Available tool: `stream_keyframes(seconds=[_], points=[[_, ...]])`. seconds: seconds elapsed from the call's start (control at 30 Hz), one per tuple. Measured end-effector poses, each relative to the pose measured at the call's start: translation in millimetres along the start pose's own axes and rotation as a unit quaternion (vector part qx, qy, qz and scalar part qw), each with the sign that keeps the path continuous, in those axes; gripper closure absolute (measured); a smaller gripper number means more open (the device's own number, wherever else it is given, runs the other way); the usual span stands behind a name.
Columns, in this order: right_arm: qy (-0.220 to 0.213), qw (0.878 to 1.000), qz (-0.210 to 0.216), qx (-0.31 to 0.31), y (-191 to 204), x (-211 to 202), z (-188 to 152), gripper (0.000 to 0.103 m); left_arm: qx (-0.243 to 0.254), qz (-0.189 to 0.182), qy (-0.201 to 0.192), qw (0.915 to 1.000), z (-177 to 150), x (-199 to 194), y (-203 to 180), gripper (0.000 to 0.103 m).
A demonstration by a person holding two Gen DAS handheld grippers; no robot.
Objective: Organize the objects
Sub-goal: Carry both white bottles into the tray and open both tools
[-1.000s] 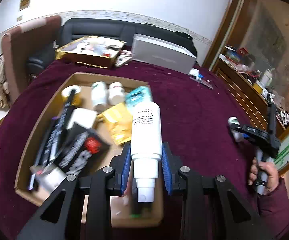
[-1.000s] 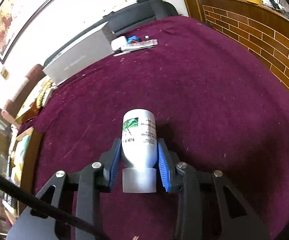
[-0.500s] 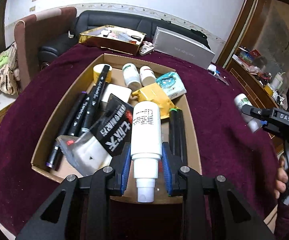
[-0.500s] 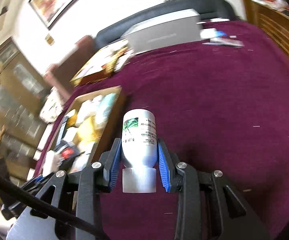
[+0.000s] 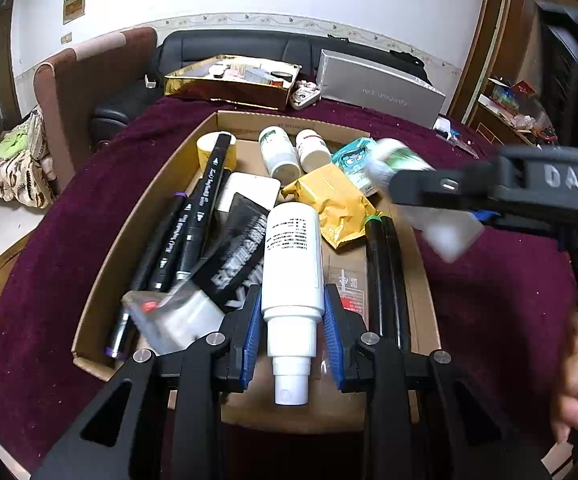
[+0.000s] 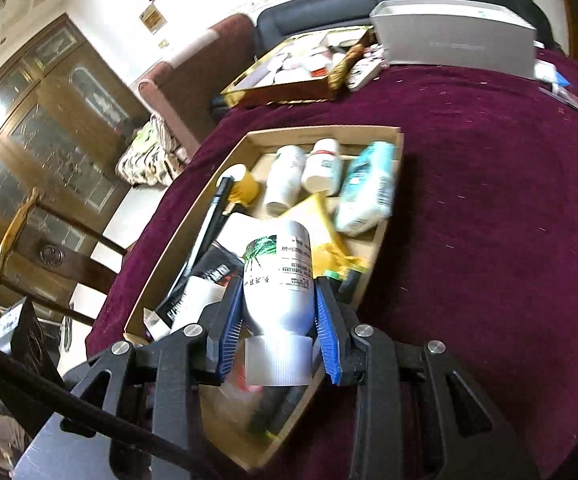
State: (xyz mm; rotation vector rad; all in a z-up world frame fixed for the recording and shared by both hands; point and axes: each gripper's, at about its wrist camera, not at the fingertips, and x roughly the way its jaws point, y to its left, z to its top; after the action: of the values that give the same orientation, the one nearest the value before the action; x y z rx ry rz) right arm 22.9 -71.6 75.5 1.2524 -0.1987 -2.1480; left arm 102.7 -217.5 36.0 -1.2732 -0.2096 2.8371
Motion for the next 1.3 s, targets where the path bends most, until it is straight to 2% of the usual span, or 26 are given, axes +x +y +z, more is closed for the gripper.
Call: stream_keyframes(seconds=[0.3, 0.53, 1.03, 1.13, 1.23, 1.3], points=[[0.03, 0.999, -0.006, -0.021, 20.0, 42.6, 13.2, 0.07, 0.015, 0.006, -0.004, 0.9999, 2.3, 6.5, -5.2, 0.078], [0.038, 0.999, -0.008, -0.01, 10.9, 58.5, 18.9, 0.07, 0.015, 0.005, -0.007, 0.9998, 2.2, 8.4, -4.6, 0.078], [0.036, 0.999, -0.021, -0.02, 14.6, 65.3, 18.6, 0.068, -0.001, -0.003, -0.006, 1.0, 1.8, 15.2, -2.5, 0.078], [0.029, 0.999, -0.011, -0.014, 15.6, 60.7, 18.8, 0.062, -0.006, -0.011, -0.002, 0.9999, 1.0, 15.0, -1.9, 0.077], [0.013, 1.0, -0.001, -0.014, 19.0, 49.4, 19.8, 0.057, -0.009, -0.015, 0.001, 0.9999, 0.2, 11.9, -2.9, 0.072], [-0.004, 1.0, 0.003, -0.019, 23.7, 37.0, 20.8, 0.056, -0.007, -0.015, -0.008, 0.9998, -0.2, 5.5, -5.3, 0.062]])
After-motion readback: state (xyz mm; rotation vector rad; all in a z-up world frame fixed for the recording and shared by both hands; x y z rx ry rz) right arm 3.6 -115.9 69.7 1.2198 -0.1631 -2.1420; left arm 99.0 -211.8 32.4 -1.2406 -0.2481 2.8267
